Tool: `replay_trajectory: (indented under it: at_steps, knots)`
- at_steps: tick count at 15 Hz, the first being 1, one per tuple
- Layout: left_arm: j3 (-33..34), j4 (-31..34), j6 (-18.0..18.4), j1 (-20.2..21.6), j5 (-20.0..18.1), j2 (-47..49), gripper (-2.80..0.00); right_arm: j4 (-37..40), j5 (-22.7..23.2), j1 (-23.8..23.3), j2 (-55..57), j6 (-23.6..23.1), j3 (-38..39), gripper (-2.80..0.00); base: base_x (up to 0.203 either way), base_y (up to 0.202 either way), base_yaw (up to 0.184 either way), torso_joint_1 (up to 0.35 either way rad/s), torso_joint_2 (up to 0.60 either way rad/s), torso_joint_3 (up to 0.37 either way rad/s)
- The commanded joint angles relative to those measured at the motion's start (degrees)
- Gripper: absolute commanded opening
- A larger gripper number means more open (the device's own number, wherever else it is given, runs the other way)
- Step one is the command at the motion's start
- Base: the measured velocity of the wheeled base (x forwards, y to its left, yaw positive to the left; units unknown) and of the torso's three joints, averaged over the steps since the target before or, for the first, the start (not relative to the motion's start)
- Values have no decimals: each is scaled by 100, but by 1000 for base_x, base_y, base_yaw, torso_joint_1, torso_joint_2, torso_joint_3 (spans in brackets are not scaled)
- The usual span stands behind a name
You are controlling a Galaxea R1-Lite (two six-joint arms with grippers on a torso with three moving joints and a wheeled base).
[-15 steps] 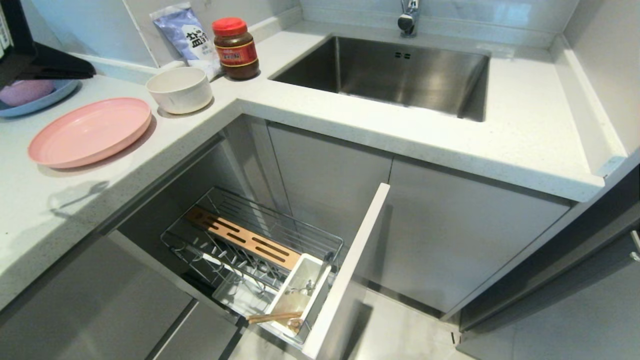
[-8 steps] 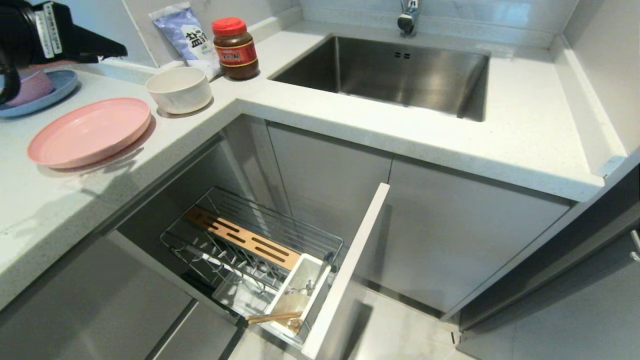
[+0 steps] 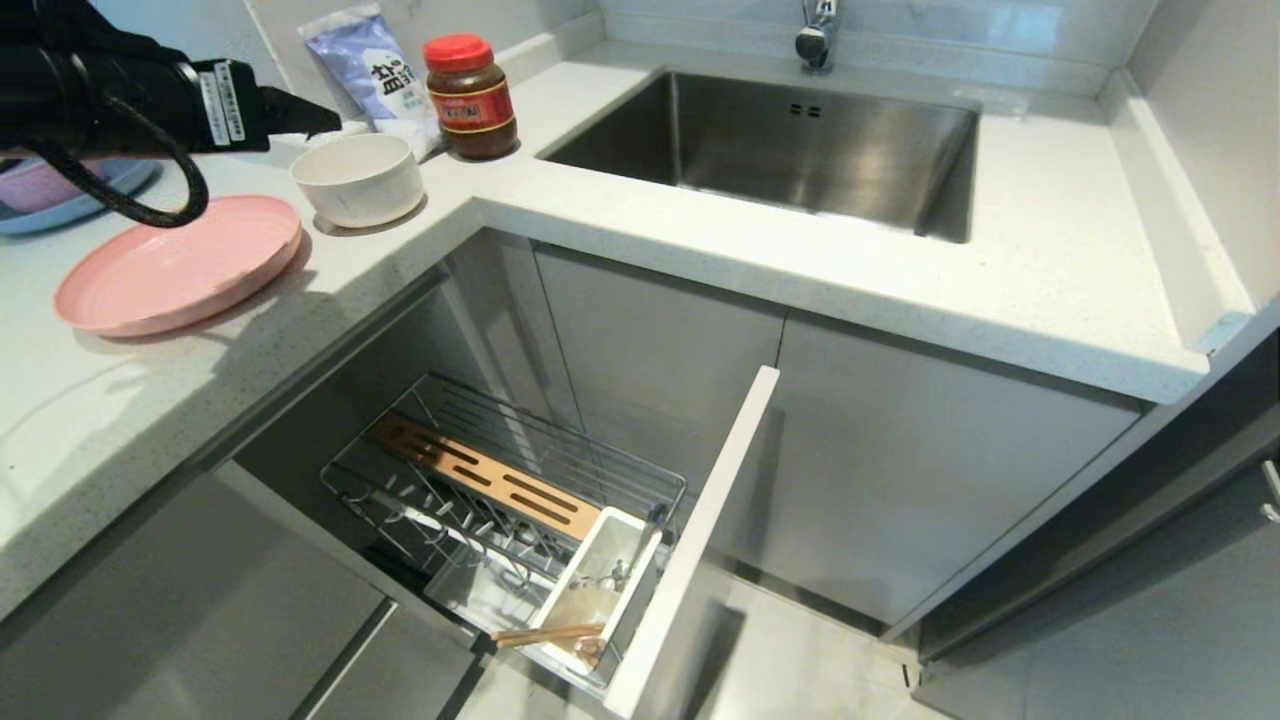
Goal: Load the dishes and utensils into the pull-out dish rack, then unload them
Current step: Pick up the bowl and place it in the cupboard
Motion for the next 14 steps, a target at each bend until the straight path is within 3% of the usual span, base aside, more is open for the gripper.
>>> replay_trajectory:
  at_steps: [1, 7, 14]
  knots:
    - [-1, -114, 145, 30, -43, 338, 0, -2, 0, 2, -21, 0, 5, -280, 0, 0, 0, 0, 0, 0]
    - [-60, -634, 284, 85, -639, 731, 0, -2, 0, 1, -13, 0, 6, -280, 0, 0, 0, 0, 0, 0]
    - [-89, -899, 456, 163, -709, 1123, 0, -2, 0, 1, -13, 0, 5, -280, 0, 0, 0, 0, 0, 0]
